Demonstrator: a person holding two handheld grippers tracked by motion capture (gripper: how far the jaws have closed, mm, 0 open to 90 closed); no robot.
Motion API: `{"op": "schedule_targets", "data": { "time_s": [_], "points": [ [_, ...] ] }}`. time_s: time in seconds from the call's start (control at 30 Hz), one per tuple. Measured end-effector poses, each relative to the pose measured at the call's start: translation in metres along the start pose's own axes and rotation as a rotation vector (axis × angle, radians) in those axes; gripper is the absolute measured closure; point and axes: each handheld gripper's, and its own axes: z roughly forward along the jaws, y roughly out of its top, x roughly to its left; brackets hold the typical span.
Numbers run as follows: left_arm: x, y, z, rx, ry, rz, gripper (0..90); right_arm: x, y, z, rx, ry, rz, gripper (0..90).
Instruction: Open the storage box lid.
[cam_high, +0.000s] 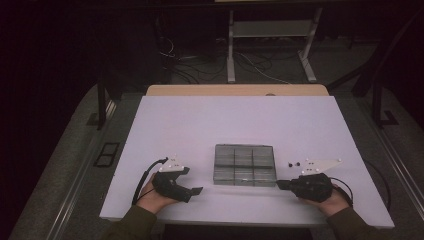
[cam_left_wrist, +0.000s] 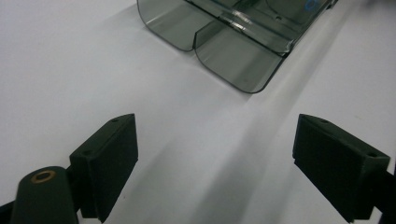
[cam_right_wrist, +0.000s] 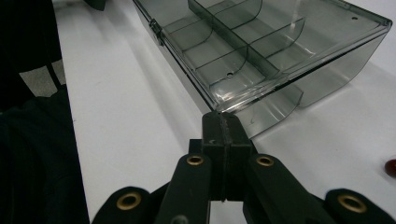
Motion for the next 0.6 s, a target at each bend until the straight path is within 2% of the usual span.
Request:
{"op": "schedule_targets", "data": {
  "time_s": [0.1, 0.27, 0.47, 0.6],
  "points": [
    [-0.001, 0.001, 0.000, -0.005, -0.009, 0.009, 17.5, 0.000, 0.001, 0.000, 0.001, -0.001, 0.001, 89.0],
    [-0.007, 0.007, -0.001, -0.045, -0.038, 0.040, 42.2, 0.000, 0.001, 0.000, 0.001, 0.000, 0.002, 89.0],
    [-0.015, 0.015, 0.008, -0.026, -0.089, 0.080, 65.2, 0.000, 0.001, 0.000, 0.001, -0.002, 0.002, 89.0],
    [-0.017, 0.021, 0.013, -0.013, -0.110, 0.102, 76.1, 0.000, 0.001, 0.000, 0.001, -0.002, 0.001, 89.0]
  ]
}}
